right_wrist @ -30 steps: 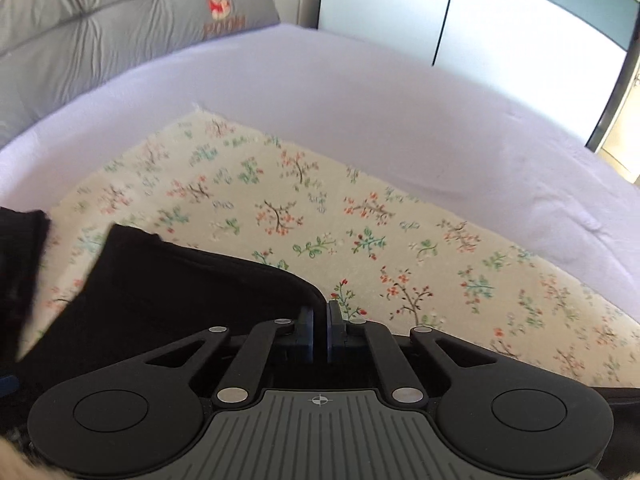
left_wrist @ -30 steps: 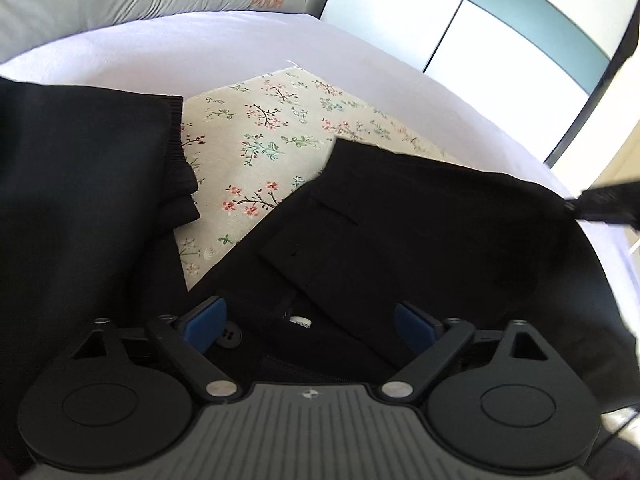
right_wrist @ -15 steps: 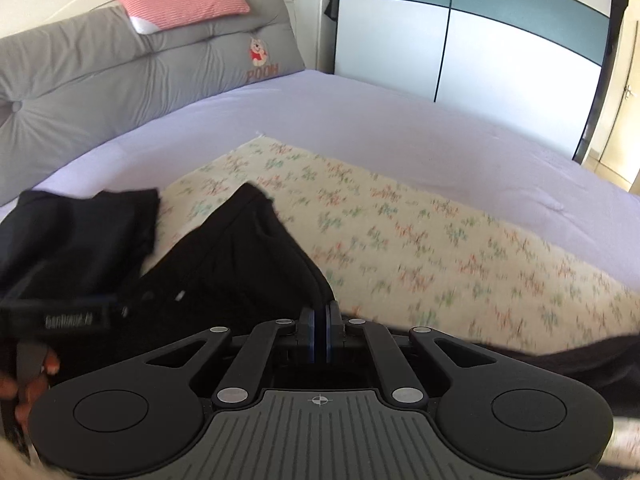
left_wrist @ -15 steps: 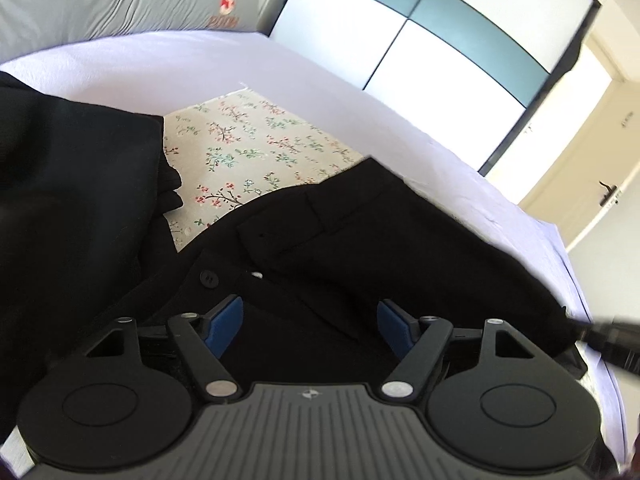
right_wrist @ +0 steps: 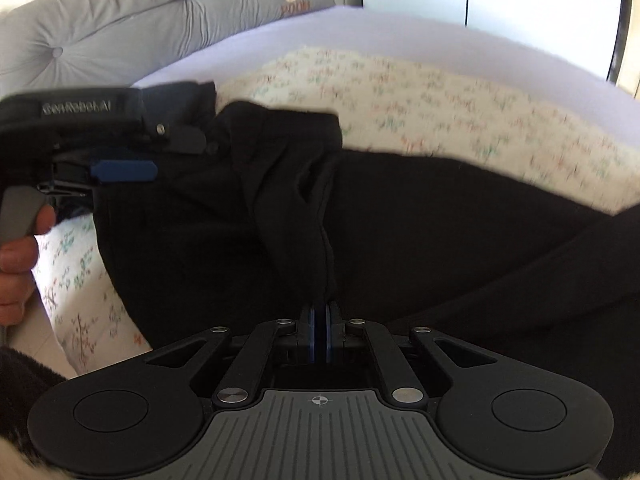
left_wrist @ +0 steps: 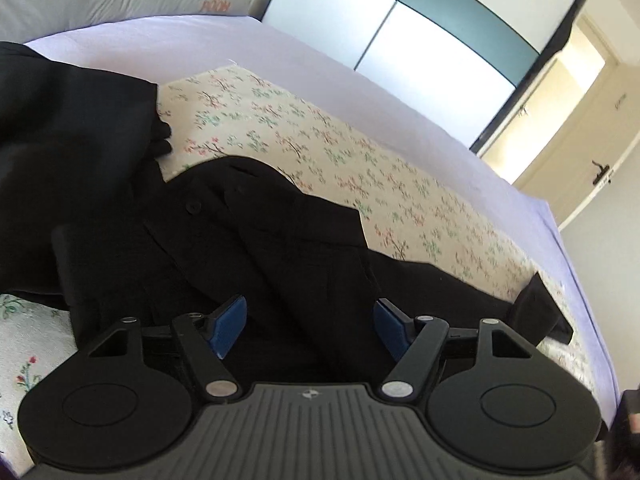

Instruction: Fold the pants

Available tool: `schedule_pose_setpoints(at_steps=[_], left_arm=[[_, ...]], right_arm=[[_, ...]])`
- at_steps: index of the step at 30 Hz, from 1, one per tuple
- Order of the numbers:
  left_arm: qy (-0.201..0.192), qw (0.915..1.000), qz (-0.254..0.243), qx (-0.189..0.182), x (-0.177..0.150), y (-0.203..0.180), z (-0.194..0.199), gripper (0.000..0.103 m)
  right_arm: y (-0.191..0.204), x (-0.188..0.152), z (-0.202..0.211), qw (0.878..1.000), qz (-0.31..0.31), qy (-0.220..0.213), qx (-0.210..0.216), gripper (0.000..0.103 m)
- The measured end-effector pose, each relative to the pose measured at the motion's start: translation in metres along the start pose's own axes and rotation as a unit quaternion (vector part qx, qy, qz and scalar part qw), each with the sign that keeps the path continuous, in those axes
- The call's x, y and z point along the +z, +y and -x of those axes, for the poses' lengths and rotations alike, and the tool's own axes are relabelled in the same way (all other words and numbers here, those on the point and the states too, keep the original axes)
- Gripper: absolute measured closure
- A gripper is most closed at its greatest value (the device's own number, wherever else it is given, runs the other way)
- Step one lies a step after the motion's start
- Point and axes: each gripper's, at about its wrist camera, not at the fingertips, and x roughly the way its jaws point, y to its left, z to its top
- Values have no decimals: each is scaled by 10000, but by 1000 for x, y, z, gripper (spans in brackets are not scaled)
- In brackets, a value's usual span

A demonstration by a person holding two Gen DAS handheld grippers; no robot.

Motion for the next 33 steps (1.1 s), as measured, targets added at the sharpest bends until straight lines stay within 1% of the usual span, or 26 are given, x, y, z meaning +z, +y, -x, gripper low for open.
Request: schedule_pose_setpoints(at_steps=[3, 6, 8, 9, 10, 12, 14, 16, 18, 21, 23, 25, 28, 30, 32, 33], left_arm=[[68, 9996, -246, 122, -6, -10, -8, 0], [227, 9988, -391, 187, -8, -17, -21, 0], [284, 9985, -443, 181, -7, -23, -29, 0], [301, 9983, -469, 194, -6, -27, -33, 0], [302, 9981, -499, 201, -5, -32, -37, 0], [304, 9978, -553, 225, -2, -42, -43, 0], [299, 9971, -645, 272, 0, -53, -49, 0], [280, 9959, -757, 400, 0, -63, -56, 0], [266, 9946, -840, 553, 0, -72, -62, 0], [252, 9925, -920, 769, 0, -84, -73, 0], [263, 9906, -972, 922, 0, -88, -81, 0], [215, 9878, -1052, 1128, -2, -93, -86, 0], [144, 9826, -1148, 1449, -5, -92, -93, 0], [154, 9810, -1123, 1572, -6, -87, -95, 0], [137, 9798, -1084, 1677, -8, -84, -94, 7], [123, 9799, -1049, 1694, -8, -80, -93, 14]], right_arm=[[-4, -15, -22, 9994, 4, 328, 51, 95], [-12, -13, -21, 9989, -10, 380, 271, 91], [-25, -6, -9, 9980, -218, 351, 484, 82], [-35, -2, -2, 9977, -340, 236, 535, 70], [-45, 1, 6, 9975, -458, 94, 521, 56], [-68, 8, 18, 9970, -698, -151, 308, 44], [-92, 14, 25, 9954, -916, -281, 3, 44], [-114, 20, 27, 9928, -1098, -372, -299, 44], [-135, 26, 25, 9891, -1318, -419, -507, 43], [-158, 30, 19, 9825, -1624, -523, -742, 39], [-171, 33, 14, 9775, -1818, -590, -898, 38], [-184, 36, 7, 9727, -2002, -674, -955, 38], [-202, 33, -6, 9662, -2178, -744, -1165, 38], [-210, 31, -17, 9620, -2239, -749, -1370, 38], [-217, 28, -26, 9569, -2272, -741, -1647, 39], [-218, 26, -30, 9557, -2262, -767, -1721, 41]])
